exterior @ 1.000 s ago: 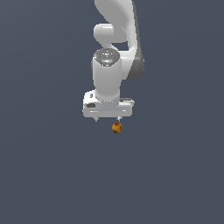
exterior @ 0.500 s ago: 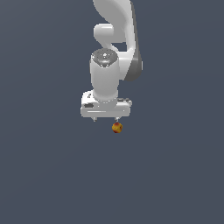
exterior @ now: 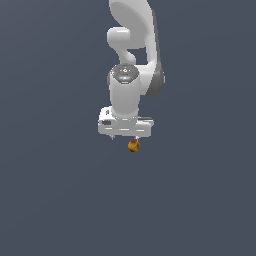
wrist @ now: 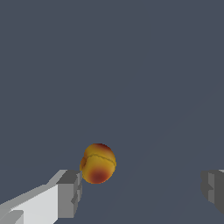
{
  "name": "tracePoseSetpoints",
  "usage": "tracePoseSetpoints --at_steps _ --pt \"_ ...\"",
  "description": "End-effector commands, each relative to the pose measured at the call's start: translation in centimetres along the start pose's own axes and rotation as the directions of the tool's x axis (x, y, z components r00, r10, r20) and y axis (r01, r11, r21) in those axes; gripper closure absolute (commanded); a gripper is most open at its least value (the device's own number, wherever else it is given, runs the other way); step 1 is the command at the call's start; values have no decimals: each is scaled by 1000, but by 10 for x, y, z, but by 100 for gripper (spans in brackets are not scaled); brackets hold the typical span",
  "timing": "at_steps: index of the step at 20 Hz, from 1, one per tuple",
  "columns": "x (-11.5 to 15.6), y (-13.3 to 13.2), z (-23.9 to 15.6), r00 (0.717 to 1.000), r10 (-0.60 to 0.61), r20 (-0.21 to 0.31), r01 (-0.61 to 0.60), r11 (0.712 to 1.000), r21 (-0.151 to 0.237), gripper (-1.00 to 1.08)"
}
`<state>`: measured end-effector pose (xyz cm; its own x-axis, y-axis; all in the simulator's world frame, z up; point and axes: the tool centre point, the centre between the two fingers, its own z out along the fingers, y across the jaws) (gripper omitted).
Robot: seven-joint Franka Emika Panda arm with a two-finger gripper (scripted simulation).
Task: Pick up the object and move it to a goal position.
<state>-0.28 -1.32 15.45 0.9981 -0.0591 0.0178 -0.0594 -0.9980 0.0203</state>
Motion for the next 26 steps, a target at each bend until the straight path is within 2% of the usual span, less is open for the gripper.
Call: tracePoseSetpoints --at_steps 1,14,20,26 --pt "-4 -6 9 999 43 3 -43 999 4 -92" --pt "-32 -36 58 958 285 19 -285 958 13 -92" --pt "-38 -41 67 942 334 23 -334 942 13 -92" --pt "-39 -42 69 940 339 24 -339 941 13 -92"
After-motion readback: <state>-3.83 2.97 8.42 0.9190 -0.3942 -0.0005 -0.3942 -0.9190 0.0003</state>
